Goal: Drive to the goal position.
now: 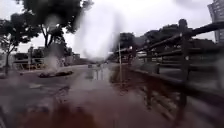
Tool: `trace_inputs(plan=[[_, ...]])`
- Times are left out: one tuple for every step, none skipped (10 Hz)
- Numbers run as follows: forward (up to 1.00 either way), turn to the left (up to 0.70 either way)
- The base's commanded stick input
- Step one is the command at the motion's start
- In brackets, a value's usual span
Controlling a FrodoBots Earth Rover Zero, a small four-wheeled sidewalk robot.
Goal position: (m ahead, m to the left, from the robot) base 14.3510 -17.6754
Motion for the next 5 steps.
trace_inputs(plan=[[0.97,-0.02],[1.00,-0.23],[1.00,-0.39],[1.00,-0.36],[1.00,-0.17]])
